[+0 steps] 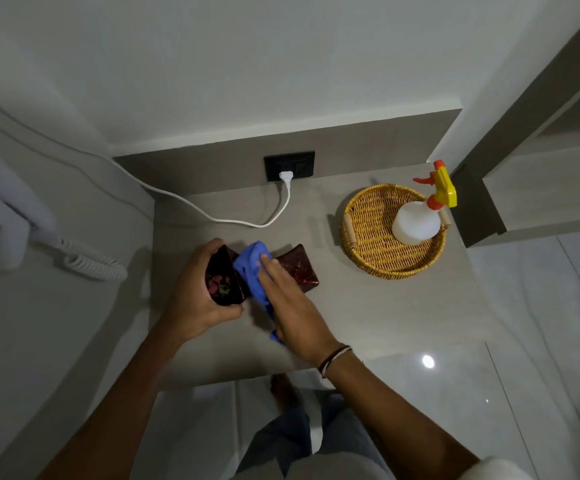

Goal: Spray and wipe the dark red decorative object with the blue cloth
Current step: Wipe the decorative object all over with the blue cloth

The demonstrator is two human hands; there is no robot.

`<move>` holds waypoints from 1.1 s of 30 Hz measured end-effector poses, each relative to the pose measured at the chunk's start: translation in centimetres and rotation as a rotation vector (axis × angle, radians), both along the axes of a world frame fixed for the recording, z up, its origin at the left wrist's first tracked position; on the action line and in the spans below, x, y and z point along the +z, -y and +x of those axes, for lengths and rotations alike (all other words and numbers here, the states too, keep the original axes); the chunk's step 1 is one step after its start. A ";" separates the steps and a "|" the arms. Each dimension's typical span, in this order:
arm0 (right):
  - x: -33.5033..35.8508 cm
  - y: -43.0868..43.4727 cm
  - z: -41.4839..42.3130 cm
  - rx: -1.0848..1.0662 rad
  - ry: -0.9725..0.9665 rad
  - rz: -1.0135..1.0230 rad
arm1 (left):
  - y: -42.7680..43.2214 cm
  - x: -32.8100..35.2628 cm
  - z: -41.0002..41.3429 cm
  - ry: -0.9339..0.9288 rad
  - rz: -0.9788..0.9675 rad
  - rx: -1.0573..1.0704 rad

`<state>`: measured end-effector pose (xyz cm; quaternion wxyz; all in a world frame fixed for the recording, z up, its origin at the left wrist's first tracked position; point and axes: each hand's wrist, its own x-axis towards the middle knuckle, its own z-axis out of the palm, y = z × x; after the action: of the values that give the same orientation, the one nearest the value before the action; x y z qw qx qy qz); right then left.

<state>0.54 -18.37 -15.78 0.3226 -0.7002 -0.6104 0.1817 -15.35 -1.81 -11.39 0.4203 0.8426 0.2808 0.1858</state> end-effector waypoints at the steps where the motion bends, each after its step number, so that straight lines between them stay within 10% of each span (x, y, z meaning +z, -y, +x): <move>1: -0.5 0.3 0.9 -0.011 0.050 -0.025 | 0.0 -0.3 -0.4 -0.005 -0.009 0.019; 13: 2.5 0.0 -4.9 -0.067 -0.235 0.062 | 0.4 0.2 -0.8 -0.052 -0.078 0.001; 22: -0.6 1.3 3.1 -0.178 0.080 -0.246 | 0.4 0.1 -1.0 -0.045 -0.070 0.034; 29: 2.1 0.2 -4.3 -0.110 -0.262 0.060 | 0.9 0.6 0.2 -0.019 -0.055 0.021; 33: 0.0 0.9 -2.0 -0.101 -0.070 -0.028 | 0.6 0.3 -0.6 -0.049 -0.049 0.047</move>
<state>-1.42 -19.30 -15.78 0.3428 -0.7277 -0.5601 0.1980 -15.93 -2.41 -11.05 0.4292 0.8297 0.3150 0.1680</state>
